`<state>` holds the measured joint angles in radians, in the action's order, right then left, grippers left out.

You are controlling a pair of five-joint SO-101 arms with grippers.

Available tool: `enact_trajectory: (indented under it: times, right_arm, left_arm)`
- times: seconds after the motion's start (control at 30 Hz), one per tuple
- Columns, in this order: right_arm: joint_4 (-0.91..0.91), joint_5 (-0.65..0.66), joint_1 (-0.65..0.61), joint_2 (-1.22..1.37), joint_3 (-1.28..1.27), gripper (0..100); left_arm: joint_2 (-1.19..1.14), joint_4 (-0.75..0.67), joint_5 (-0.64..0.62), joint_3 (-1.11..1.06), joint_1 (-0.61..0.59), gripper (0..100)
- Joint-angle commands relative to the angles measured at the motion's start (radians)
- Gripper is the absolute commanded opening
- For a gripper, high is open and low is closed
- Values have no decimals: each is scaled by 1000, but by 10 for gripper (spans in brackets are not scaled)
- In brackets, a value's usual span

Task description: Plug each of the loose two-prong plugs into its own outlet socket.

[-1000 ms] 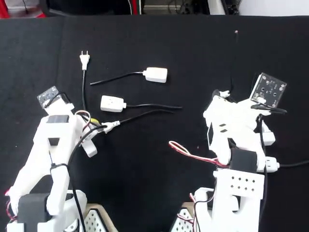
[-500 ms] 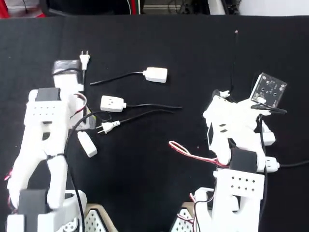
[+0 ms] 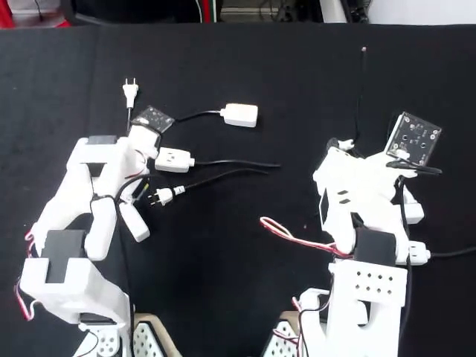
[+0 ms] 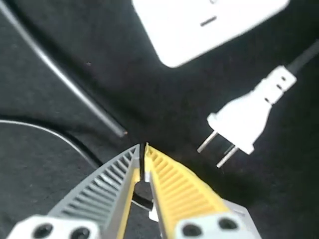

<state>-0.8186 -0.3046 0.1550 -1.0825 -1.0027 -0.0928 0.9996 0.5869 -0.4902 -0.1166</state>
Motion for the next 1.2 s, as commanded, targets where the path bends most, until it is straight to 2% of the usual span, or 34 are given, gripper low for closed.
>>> enact_trajectory:
  times: [0.0, 0.1, 0.23, 0.4, 0.5, 0.6, 0.7, 0.77, 0.93, 0.97, 1.07, 1.17]
  right_arm:
    - [3, 12, -11, -21, 5, 12]
    - [3, 12, -11, -21, 5, 12]
    - [3, 12, -11, -21, 5, 12]
    - [3, 12, -12, -21, 5, 12]
    - [3, 12, -12, -21, 5, 12]
    - [0, 12, -12, -21, 5, 12]
    - [-2, 12, -12, -21, 5, 12]
    - [-3, 12, -12, -21, 5, 12]
    - [-3, 12, -12, -21, 5, 12]
    - [-3, 12, -12, -21, 5, 12]
    - [-3, 12, -12, -21, 5, 12]
    - [-3, 12, -12, -21, 1, 12]
  left_arm:
    - [61, 5, 38, -39, 1, 29]
    - [153, 6, 44, -96, -48, 29]
    - [330, 8, 124, -228, -108, 29]
    - [586, 8, 176, -429, -111, 30]
    - [732, 21, 175, -456, -114, 34]
    - [864, 92, 203, -412, -108, 49]
    - [945, 180, 328, -329, -105, 129]
    - [959, 265, 334, -266, -93, 166]
    - [878, 439, 338, -243, -156, 121]
    - [847, 433, 379, -262, -188, 121]
    - [783, 387, 643, -332, -289, 156]
    - [738, 348, 848, -358, -366, 185]
